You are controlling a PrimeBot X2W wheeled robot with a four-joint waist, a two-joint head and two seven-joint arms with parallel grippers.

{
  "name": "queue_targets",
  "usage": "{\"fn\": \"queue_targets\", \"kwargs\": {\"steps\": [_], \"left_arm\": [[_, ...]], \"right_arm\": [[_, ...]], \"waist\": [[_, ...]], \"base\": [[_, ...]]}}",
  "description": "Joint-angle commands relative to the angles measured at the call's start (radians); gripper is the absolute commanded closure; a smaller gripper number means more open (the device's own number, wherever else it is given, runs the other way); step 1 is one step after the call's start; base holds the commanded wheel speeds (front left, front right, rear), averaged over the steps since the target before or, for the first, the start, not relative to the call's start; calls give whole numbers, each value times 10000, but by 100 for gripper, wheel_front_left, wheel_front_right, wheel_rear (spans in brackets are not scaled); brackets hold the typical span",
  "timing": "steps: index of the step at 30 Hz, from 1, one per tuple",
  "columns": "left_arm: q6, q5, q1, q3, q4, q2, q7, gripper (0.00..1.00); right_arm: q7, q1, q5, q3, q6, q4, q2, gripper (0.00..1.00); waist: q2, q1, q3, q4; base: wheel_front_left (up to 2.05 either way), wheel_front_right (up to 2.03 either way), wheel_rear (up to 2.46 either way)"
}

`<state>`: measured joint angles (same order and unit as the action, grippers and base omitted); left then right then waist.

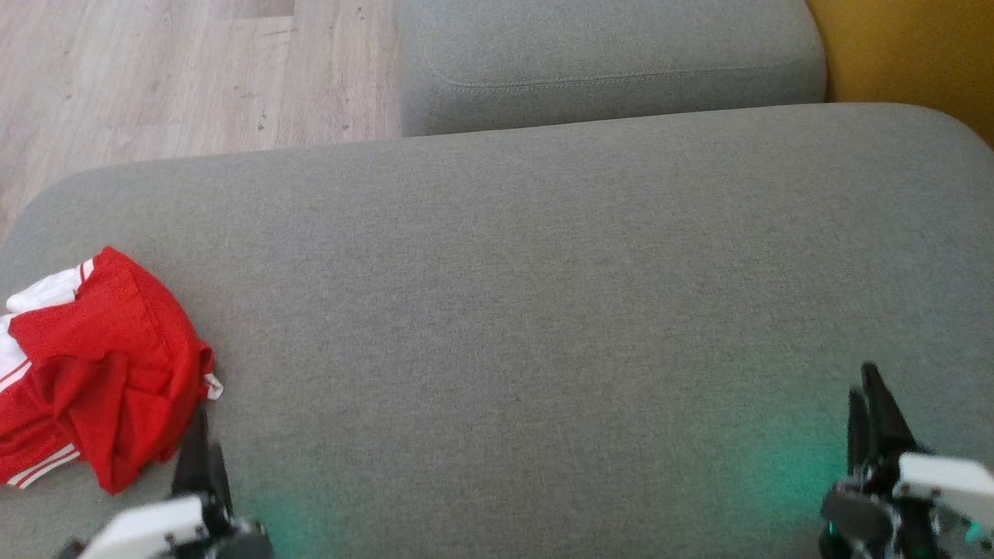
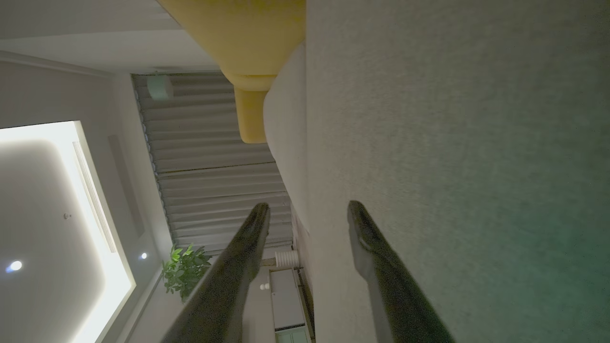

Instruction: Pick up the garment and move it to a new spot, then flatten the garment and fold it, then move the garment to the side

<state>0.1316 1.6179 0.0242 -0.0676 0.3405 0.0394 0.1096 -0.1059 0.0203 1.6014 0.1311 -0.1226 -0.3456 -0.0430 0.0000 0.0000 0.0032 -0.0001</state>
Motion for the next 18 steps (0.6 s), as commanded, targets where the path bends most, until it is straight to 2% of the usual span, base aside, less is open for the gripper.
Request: {"fn": "queue_targets", "kwargs": {"steps": [1, 18], "left_arm": [[0, -2, 22, 8, -47, 2, -16, 0], [-1, 102, -94, -46, -532, 17, -521, 0]], "right_arm": [[17, 26, -5, -16, 0, 50, -2, 0], [517, 86, -665, -265, -11, 418, -12, 0]], "waist": [[0, 0, 4, 0], [0, 0, 4, -1]], "base": [[0, 0, 0], [0, 0, 0]]}}
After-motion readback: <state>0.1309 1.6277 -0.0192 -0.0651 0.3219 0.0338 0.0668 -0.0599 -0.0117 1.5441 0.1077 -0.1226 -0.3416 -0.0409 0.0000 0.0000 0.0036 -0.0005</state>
